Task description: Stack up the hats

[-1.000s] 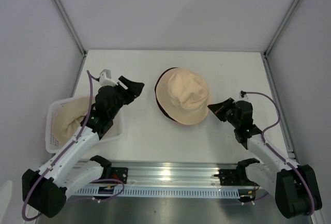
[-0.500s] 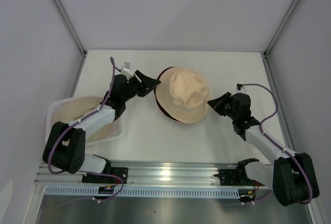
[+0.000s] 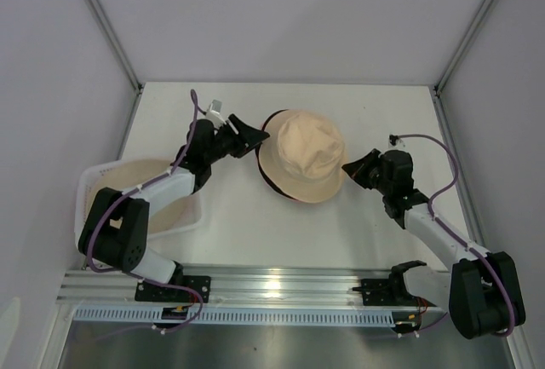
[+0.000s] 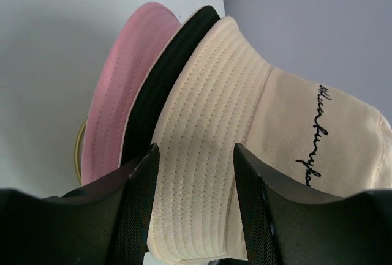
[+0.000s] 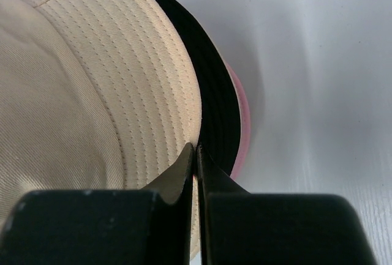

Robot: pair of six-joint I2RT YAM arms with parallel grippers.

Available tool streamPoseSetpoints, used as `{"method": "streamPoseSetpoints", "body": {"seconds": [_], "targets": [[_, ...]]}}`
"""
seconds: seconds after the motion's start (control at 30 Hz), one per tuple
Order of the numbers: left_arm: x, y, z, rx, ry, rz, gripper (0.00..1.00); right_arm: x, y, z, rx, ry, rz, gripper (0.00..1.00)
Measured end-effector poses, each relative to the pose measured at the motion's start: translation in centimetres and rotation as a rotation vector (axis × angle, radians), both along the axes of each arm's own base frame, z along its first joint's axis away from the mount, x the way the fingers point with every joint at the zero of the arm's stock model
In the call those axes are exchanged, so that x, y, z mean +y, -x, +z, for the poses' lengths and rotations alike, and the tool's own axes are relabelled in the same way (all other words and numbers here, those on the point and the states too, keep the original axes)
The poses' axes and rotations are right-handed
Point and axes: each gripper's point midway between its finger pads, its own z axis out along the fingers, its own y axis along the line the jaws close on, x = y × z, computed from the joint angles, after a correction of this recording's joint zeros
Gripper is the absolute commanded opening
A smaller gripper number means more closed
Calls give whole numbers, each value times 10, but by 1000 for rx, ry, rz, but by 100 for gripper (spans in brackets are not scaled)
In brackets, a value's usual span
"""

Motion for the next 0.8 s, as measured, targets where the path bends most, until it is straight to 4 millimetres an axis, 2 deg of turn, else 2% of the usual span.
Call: {"method": "streamPoseSetpoints", "body": {"seconds": [0.43, 0.57, 0.63, 0.67, 0.73, 0.77, 0.8], "targets": [[0, -8, -21, -12, -85, -17, 54, 1, -4, 1, 10, 11, 5, 0], [-5, -7, -14, -59, -74, -58, 28, 1, -3, 1, 12, 15, 6, 0], [-7, -8, -9, -89, -66, -72, 27, 0, -3, -1, 15, 19, 7, 0], [-9, -7, -7, -100, -61, -80, 23, 0, -4, -2, 17, 22, 8, 0], [-10, -7, -3, -115, -52, -89, 11, 0, -4, -4, 24, 24, 9, 0], [-11, -7, -2, -121, -47, -94, 1, 0, -4, -5, 26, 26, 9, 0], [-12, -7, -1, -125, -44, -97, 1, 0, -4, -5, 29, 28, 10, 0]]}}
